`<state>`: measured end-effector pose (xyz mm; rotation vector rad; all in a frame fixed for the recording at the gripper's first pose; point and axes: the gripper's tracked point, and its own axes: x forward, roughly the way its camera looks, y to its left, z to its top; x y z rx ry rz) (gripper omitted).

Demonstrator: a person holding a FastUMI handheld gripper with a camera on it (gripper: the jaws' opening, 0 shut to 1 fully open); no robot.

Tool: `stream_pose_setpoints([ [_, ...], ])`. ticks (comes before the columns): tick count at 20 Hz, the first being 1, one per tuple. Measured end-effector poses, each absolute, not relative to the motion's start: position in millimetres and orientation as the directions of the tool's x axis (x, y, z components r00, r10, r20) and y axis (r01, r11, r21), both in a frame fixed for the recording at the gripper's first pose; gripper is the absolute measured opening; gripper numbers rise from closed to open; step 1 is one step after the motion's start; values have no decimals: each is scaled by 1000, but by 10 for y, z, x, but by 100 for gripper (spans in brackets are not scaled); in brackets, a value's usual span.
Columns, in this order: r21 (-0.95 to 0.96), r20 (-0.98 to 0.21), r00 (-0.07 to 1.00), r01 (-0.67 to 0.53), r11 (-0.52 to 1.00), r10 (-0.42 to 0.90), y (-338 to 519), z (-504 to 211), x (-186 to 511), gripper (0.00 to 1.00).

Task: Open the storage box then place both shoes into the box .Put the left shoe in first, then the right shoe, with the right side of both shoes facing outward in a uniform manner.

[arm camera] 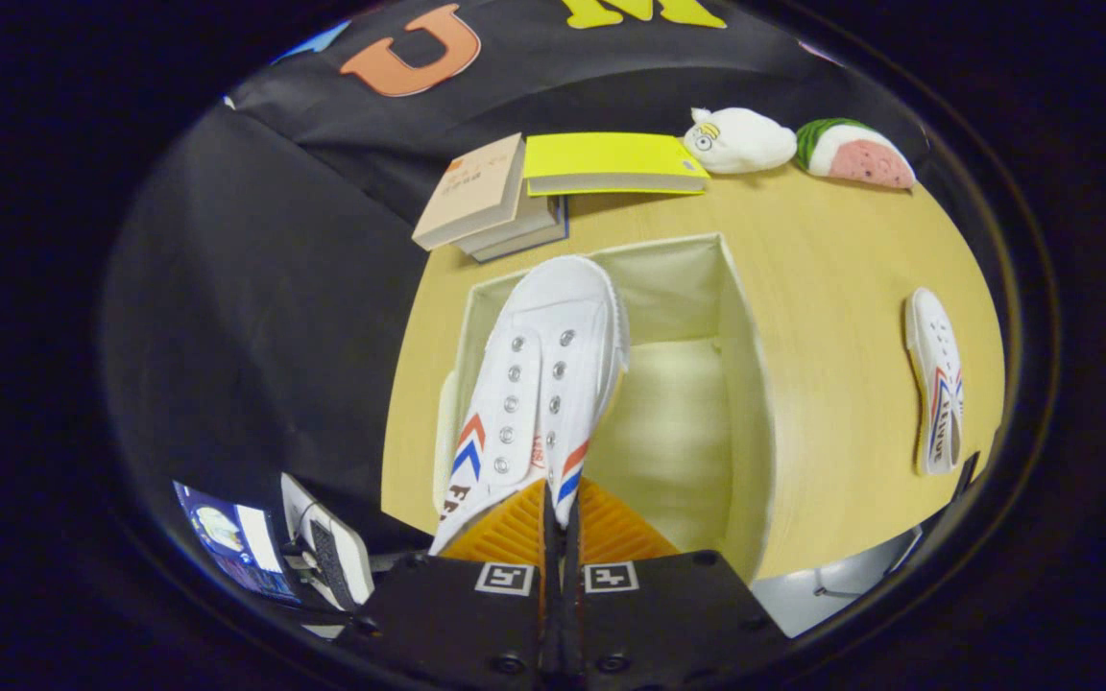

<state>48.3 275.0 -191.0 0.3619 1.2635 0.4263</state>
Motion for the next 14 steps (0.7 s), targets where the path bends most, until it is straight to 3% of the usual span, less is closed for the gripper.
stream_pose_setpoints([
  [6, 461, -872, 141, -89, 883, 469, 2977, -2393, 478, 6],
  [14, 463, -879, 85, -90, 882, 470, 3112, -2676, 411, 6],
])
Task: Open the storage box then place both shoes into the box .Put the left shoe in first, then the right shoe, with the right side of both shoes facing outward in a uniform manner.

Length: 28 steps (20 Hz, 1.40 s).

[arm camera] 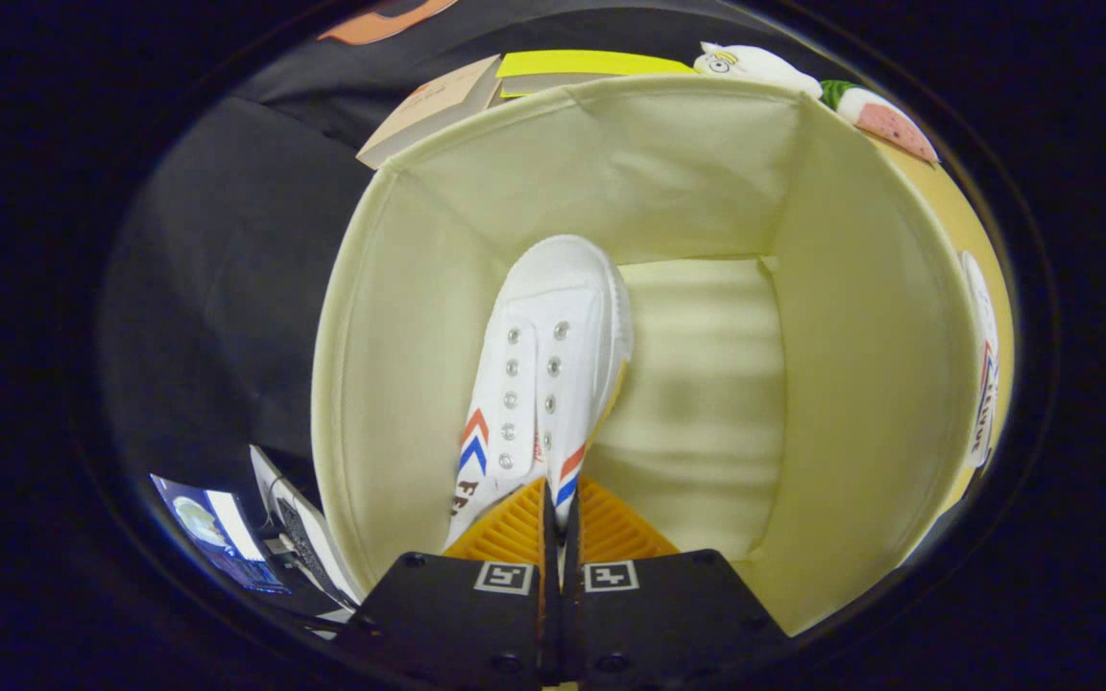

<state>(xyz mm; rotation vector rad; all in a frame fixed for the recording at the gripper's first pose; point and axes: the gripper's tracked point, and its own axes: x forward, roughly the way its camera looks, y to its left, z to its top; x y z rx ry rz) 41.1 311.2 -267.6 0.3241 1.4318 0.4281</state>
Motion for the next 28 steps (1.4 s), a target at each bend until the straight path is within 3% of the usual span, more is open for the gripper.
stream_pose_setpoints([
  [1, 482, -869, 84, -79, 873, 487, 3131, -2675, 403, 6],
  [3, 485, -869, 69, -81, 871, 490, 3144, -2685, 373, 19],
  [5, 497, -860, 79, -92, 863, 504, 3135, -2621, 336, 53],
  [8, 494, -850, 147, -114, 862, 506, 3059, -2395, 336, 89],
  [12, 501, -810, 265, -153, 852, 524, 2805, -1895, 322, 97],
  [15, 475, -768, 385, -193, 859, 511, 2409, -1482, 377, 97],
  [22, 310, -688, 639, -170, 936, 344, 832, -1008, 411, 97],
  [28, 232, -698, 685, -57, 971, 207, -424, -1238, 364, 97],
])
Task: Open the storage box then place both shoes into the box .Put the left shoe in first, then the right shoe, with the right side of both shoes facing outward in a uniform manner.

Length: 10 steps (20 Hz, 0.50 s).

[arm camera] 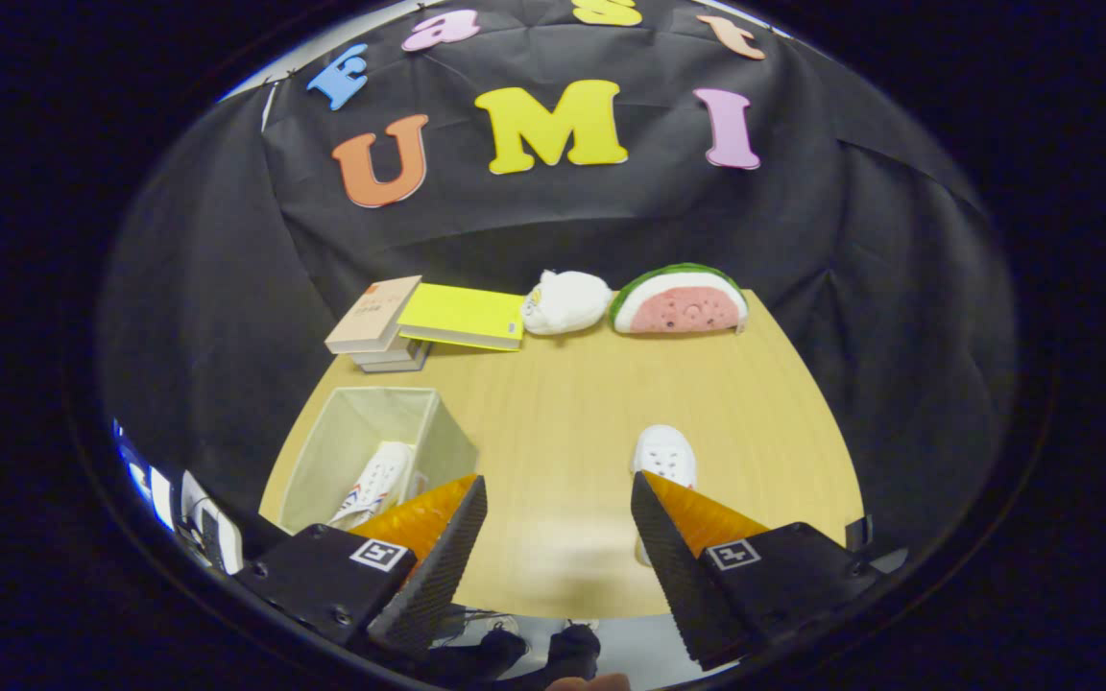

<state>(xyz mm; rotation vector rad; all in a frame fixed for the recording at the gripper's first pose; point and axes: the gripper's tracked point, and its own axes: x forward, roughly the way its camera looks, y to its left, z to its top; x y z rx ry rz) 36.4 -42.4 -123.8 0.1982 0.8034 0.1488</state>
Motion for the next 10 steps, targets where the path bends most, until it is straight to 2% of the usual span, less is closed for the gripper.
stream_pose_setpoints([
  [5, 218, -771, 613, 3, 976, 170, -1036, -1885, 395, 97],
  [10, 169, -858, 492, -1, 986, 148, -1389, -2685, 511, 98],
])
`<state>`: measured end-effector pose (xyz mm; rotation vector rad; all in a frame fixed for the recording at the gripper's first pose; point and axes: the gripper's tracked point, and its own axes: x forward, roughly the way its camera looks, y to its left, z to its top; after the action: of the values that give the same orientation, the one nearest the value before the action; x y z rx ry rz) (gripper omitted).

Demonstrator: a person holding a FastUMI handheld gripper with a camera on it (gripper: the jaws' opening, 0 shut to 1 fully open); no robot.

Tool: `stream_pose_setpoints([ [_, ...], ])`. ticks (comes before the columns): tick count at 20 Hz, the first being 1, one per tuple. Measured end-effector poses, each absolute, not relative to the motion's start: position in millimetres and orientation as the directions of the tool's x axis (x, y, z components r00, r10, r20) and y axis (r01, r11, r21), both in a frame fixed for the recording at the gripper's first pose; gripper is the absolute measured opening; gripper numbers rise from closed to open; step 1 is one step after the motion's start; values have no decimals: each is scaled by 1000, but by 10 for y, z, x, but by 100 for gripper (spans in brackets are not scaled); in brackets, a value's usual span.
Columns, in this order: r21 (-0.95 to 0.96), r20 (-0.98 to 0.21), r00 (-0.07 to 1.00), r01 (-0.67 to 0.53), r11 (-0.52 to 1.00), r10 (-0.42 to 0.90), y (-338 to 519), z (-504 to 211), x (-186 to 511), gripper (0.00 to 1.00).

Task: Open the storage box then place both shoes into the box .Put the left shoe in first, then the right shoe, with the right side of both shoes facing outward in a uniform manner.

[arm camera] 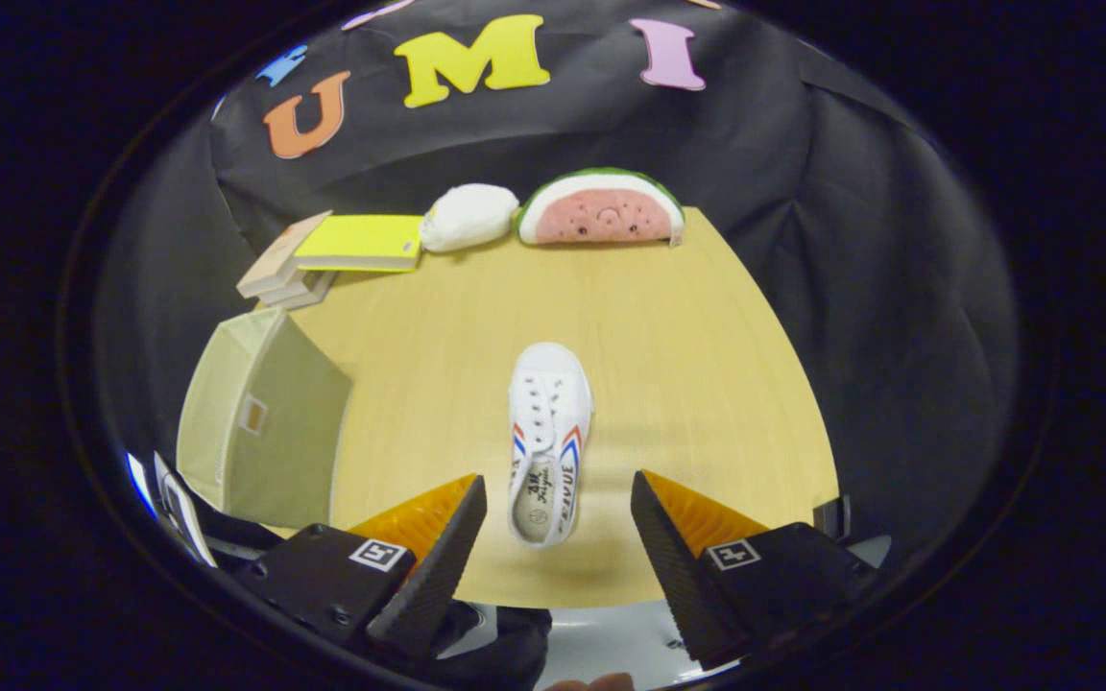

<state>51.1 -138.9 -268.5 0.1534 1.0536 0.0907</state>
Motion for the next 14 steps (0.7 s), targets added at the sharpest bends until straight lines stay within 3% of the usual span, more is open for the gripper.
stream_pose_setpoints([
  [14, 241, -933, 270, -28, 970, 240, -1302, -3719, 1077, 94],
])
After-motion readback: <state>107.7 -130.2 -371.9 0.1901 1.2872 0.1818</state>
